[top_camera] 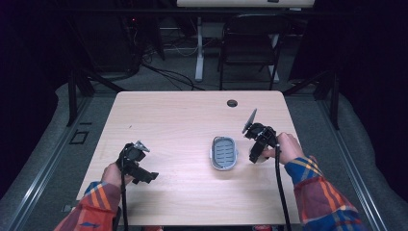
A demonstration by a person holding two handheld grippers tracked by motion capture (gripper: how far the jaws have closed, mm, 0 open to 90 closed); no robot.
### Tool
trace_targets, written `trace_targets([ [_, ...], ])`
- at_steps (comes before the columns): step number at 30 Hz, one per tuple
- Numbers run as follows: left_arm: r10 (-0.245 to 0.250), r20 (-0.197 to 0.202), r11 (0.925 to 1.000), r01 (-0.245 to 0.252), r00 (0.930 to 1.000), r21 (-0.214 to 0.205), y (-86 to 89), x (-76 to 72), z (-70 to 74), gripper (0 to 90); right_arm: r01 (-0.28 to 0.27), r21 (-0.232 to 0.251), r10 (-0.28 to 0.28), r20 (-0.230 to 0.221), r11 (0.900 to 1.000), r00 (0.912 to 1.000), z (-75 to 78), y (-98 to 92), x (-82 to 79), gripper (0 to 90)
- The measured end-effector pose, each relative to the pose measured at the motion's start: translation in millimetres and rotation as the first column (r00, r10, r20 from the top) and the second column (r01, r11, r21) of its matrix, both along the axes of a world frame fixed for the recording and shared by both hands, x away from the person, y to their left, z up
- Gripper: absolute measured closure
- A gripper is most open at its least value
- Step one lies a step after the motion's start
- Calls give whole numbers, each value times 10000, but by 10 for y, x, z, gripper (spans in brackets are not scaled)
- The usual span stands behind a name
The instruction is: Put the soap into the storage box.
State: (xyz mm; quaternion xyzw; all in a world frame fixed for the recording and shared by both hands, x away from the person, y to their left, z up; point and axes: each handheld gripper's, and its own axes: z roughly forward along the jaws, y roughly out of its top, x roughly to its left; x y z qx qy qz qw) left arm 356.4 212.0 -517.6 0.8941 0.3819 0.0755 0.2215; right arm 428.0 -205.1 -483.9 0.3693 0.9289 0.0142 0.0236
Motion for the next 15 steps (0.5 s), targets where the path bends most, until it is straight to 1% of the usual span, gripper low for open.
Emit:
trace_targets([
  [2,-8,-8,10000,8,10000,10,-1,2,-2,0,-19,73,19,-52,10000,10000,13,14,6,245],
  [7,-16,-10,10000,16,10000,-3,-1,4,-4,0,-113,-16,113,-5,9999,9999,42,40,27,245],
  [12,4,-15,10000,-4,10000,-6,0,4,-5,0,-136,35,136,99,9999,9999,76,79,37,245],
  [13,-1,-15,10000,1,10000,-4,0,4,-5,0,-174,-30,174,59,9998,9998,89,90,41,245],
  [14,-4,-14,10000,4,10000,-6,0,4,-5,0,-164,79,163,83,9998,9998,92,98,42,245],
  [15,-7,-18,10000,7,10000,-14,0,5,-6,0,-184,83,183,163,9998,9997,96,106,44,245],
])
